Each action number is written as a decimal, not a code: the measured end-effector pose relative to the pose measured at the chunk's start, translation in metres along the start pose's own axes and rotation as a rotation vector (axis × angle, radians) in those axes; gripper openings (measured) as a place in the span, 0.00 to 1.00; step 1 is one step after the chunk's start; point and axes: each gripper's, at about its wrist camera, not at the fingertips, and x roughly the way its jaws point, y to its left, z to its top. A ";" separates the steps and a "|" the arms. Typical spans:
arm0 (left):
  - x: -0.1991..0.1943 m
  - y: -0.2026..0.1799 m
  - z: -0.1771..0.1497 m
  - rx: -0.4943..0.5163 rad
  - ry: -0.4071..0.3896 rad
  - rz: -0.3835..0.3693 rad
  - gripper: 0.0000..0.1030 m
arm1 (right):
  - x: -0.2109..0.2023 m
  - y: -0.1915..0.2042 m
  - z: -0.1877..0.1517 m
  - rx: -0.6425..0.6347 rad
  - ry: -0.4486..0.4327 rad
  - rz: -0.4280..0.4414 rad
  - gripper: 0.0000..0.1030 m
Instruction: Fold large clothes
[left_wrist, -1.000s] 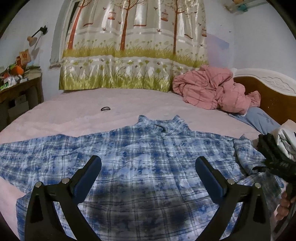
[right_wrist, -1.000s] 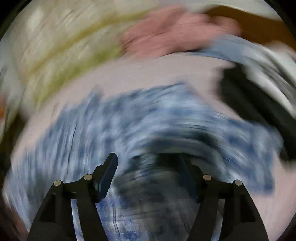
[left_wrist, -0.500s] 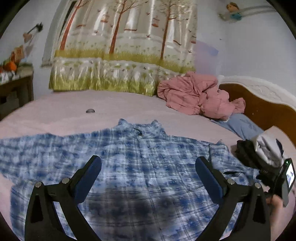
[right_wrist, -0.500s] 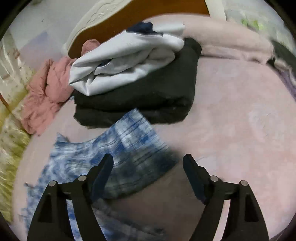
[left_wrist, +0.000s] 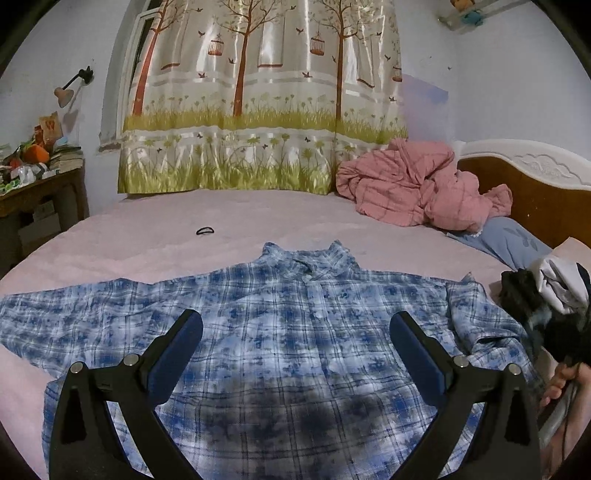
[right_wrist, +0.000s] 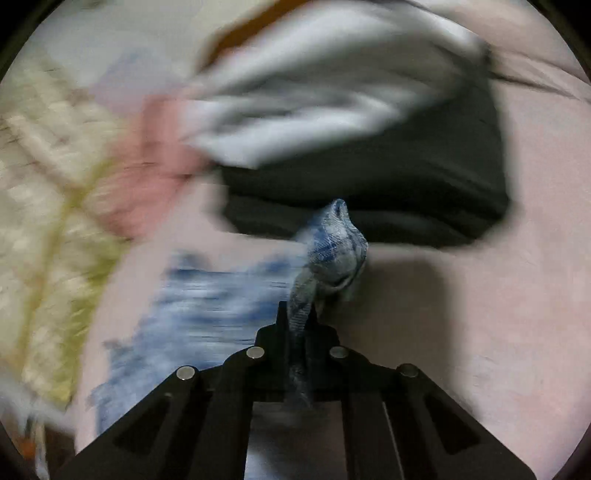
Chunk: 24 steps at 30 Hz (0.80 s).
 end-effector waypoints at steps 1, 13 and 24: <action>-0.001 -0.001 0.001 0.000 -0.001 -0.019 0.98 | -0.007 0.018 0.001 -0.072 -0.006 0.143 0.06; 0.013 -0.014 -0.006 0.042 0.076 -0.034 0.88 | -0.019 0.136 -0.094 -0.630 0.489 0.723 0.06; 0.037 -0.016 -0.029 -0.061 0.163 -0.255 0.86 | -0.041 0.137 -0.075 -0.662 0.280 0.637 0.59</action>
